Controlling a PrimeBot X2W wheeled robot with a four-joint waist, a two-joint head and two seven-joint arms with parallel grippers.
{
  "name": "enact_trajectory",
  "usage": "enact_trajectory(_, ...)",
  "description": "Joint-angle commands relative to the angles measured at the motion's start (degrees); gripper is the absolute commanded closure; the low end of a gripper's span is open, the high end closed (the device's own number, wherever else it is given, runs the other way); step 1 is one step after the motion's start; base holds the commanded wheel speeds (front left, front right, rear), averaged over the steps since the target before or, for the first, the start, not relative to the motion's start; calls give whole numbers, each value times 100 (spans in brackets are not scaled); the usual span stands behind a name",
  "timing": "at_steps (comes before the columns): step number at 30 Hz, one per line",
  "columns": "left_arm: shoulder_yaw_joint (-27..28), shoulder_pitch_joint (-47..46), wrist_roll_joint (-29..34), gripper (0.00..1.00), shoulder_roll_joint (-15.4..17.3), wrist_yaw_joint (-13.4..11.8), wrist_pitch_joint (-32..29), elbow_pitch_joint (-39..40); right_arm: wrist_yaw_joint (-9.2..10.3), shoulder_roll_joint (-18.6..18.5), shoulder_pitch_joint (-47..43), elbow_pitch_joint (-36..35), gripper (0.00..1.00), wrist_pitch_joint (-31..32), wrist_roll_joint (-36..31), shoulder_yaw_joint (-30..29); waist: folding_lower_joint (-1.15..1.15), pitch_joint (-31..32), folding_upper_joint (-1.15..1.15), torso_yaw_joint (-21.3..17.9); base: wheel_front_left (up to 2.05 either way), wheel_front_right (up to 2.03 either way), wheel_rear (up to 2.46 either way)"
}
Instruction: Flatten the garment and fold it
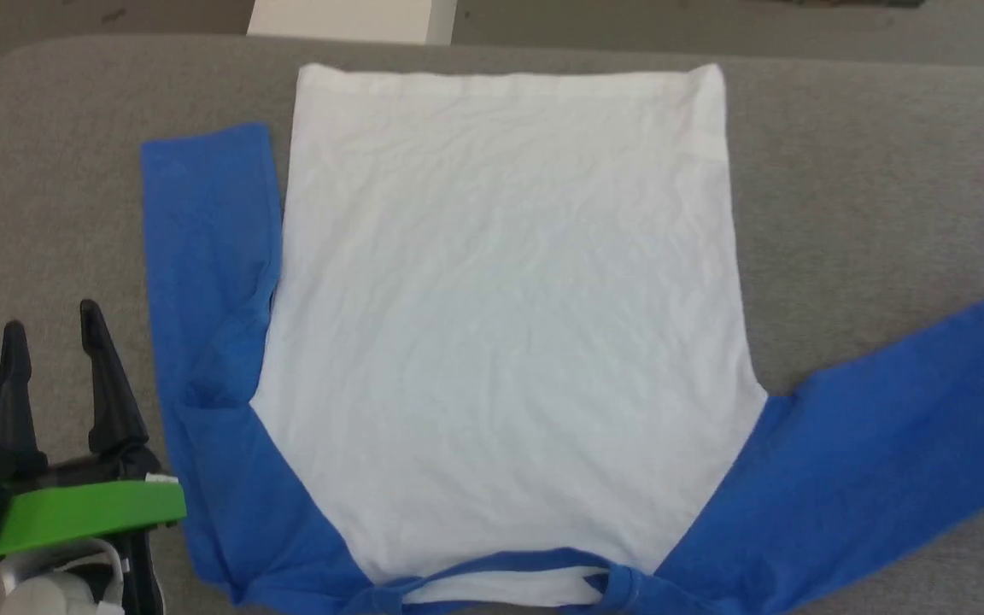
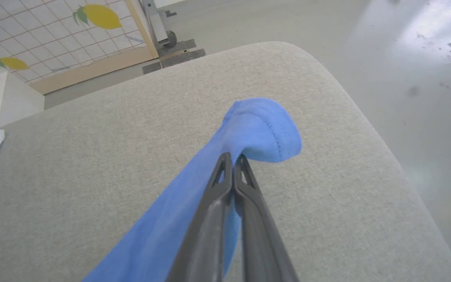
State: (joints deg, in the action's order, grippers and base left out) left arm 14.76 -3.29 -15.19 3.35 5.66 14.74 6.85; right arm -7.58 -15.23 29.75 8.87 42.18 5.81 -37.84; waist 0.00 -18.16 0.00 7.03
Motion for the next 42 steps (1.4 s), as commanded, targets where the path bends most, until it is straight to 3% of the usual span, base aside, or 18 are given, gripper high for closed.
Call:
enact_trajectory(1, 30, 91, 36, 0, -32, -36, 26, 37, 9, -10, -177, -126, 100, 26, 41, -118, 0, 447, 0, -361, 0, 0, 0)
enact_trajectory(6, 69, 289, 19, 0, -41, -111, 26, 109, 9, -30, -600, -426, 100, 117, 190, -394, 0, 614, 0, -539, 0, 0, 0)
enact_trajectory(11, 60, 408, 11, 0, -44, -154, 26, 146, 9, 96, -885, -970, 100, 13, 533, 61, 0, 745, 0, -614, 0, 0, 0)
enact_trajectory(17, -1, 456, 3, 0, -45, -185, 26, 145, 9, 393, -1263, -1996, 100, -18, 1157, 1326, 0, 871, 0, -596, 0, 0, 0)
enact_trajectory(23, -18, 528, 5, 0, -46, -213, 26, 125, 9, 907, -1400, -2489, 100, 116, 1859, 3100, 0, 1007, 0, -518, 0, 0, 0)
enact_trajectory(30, -196, 518, -27, 0, -46, -241, 26, 71, 9, 1079, -1183, -1897, 100, -56, 2089, 5078, 0, 1086, 0, -142, 0, 0, 0)
enact_trajectory(42, -480, 366, -183, 0, -46, -312, 26, -89, 9, 1228, -410, -68, 100, -522, 2343, 7240, 0, 804, 0, 649, 0, 0, 0)
